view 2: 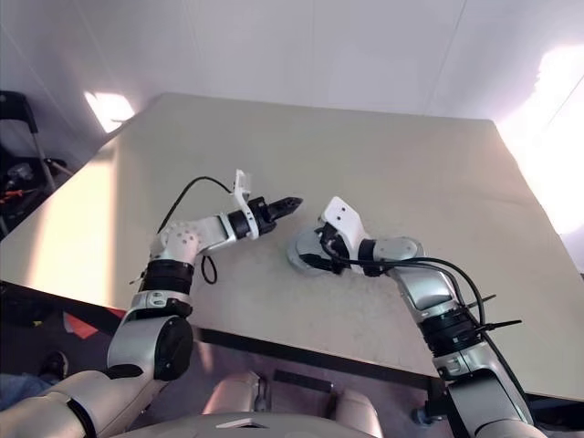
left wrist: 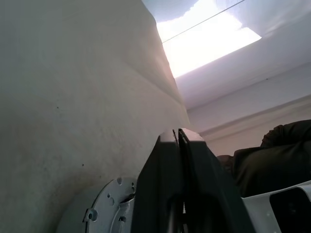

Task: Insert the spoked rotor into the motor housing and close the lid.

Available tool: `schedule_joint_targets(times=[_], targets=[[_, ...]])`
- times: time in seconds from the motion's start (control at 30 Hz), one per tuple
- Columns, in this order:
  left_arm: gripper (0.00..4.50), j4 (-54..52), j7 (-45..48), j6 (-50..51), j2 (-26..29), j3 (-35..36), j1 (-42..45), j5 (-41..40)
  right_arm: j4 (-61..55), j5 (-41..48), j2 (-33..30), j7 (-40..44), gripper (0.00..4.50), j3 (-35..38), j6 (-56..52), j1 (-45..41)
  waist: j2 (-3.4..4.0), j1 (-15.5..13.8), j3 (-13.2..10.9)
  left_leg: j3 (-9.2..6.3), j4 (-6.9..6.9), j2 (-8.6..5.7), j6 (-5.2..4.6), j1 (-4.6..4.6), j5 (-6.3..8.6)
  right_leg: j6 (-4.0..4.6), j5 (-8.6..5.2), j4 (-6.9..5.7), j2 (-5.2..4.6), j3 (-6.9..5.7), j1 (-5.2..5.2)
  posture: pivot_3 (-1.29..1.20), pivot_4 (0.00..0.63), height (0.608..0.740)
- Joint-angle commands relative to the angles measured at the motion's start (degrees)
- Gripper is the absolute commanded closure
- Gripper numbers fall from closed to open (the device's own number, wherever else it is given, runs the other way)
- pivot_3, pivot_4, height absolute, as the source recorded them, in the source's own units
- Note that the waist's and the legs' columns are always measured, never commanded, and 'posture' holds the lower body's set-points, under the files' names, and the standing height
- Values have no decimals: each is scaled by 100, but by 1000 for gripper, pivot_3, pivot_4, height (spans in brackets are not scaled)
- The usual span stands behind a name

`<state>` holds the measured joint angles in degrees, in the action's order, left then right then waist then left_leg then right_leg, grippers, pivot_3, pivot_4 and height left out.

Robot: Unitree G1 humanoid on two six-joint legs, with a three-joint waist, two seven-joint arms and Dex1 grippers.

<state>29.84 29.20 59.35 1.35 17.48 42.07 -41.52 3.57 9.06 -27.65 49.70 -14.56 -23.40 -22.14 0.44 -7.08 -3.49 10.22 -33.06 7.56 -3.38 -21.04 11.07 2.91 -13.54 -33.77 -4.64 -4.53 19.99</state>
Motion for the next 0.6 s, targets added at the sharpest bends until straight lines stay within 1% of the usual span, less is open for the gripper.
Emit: schedule_joint_targets(times=[0.03, 0.3, 0.43, 0.53, 0.6], targets=[[4476, 61, 55, 201, 76, -13, 44, -71, 314, -347, -108, -152, 1401, -128, -94, 72, 0, 0, 0, 0, -1, 0, 0, 1, 0, 0, 0, 0, 0, 0, -1, 0, 0, 740], [4476, 239, -15, 846, 311, -135, -221, 54, 283, -347, -111, -206, 1401, -132, -118, 70, 0, 1, 0, 0, -1, 1, 3, 4, -2, 0, 0, 0, 0, 0, -2, 0, 0, 740], [4476, 405, -146, 790, 431, -268, -386, 317, 343, -333, -80, -274, 1401, -83, -163, -9, 0, 0, 1, -1, -1, 1, 4, 7, -2, -1, 0, 0, 0, 0, -5, 0, 0, 740], [4476, 368, -222, 786, 378, -218, -407, 300, 313, -310, -83, -276, 1401, -75, -216, -24, 1, 0, 2, -1, -1, 1, 4, 27, -1, -4, -2, 2, 0, 1, -26, 0, 0, 740], [4476, 365, -280, 779, 307, -159, -412, 257, 306, -315, -84, -275, 1401, -87, -231, -45, 2, 0, 1, -1, -1, 1, 5, 39, -1, -30, -17, 4, 0, 1, -39, 0, 0, 740]])
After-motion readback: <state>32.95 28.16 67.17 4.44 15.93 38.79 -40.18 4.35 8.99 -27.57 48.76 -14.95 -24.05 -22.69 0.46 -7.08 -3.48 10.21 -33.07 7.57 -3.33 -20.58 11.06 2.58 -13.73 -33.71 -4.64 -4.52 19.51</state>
